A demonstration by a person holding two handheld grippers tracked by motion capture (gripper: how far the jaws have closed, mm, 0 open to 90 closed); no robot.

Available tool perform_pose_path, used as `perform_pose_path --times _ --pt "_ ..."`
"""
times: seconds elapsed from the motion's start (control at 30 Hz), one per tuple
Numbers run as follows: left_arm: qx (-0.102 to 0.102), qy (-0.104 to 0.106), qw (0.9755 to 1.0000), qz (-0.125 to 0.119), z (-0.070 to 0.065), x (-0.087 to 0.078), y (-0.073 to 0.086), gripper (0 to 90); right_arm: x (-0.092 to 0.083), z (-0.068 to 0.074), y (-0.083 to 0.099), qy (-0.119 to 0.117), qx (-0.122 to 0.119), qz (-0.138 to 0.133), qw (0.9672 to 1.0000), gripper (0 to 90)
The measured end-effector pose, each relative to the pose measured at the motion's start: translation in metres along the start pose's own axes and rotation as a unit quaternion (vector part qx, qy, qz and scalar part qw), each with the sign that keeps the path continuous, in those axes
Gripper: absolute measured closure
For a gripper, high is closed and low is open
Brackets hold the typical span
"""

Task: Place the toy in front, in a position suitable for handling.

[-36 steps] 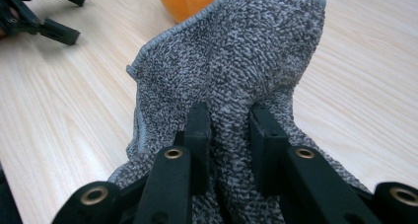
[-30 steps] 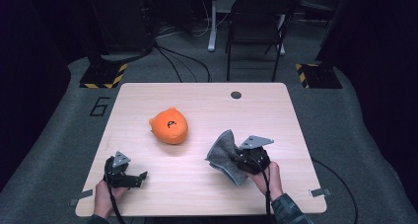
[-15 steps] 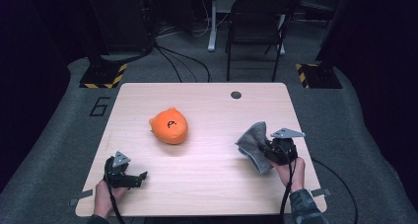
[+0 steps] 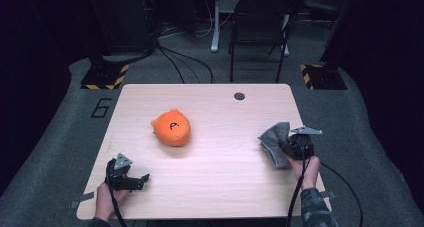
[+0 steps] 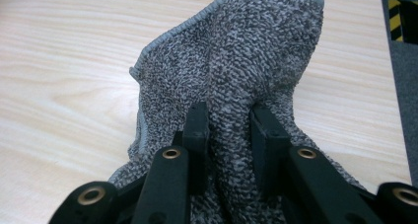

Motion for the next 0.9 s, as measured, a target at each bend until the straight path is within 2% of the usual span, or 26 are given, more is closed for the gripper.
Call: perform_pose_path --times 0.17,0.43,0.53,0.63,0.77,0.9 --pt "0.0 0.0 1.0 0.0 0.0 0.0 0.0 0.3 0.007 -0.015 0.006 0.018 0.014 0.01 0.9997 71.6" --pt "0.0 0.0 1.0 0.0 0.0 0.0 0.0 0.3 0.019 -0.034 0.02 0.052 0.021 0.031 0.9979 67.9" --pt "0.0 0.001 1.0 0.0 0.0 0.0 0.0 0.3 0.026 -0.04 0.025 0.063 0.03 0.046 0.9965 57.3" --pt "0.0 0.0 1.0 0.0 0.0 0.0 0.0 0.3 0.03 -0.043 0.031 0.075 0.046 0.064 0.9941 34.8" --pt "0.001 0.003 1.0 0.003 0.0 0.0 0.0 0.2 0.021 -0.041 0.026 0.061 0.035 0.052 0.9962 16.2" --pt "0.003 0.004 1.0 0.004 0.0 0.0 0.0 0.2 0.004 -0.029 0.018 0.033 0.018 0.04 0.9985 8.0"
Point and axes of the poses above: each handheld gripper's, and its own axes: x roughly forward along the jaws, y roughly out of its underside, z roughly to its left, the point moved 9 cm from there along x, roughly forward along the jaws, and after that the axes turned 10 degrees about -x, right-handed, at the moved point
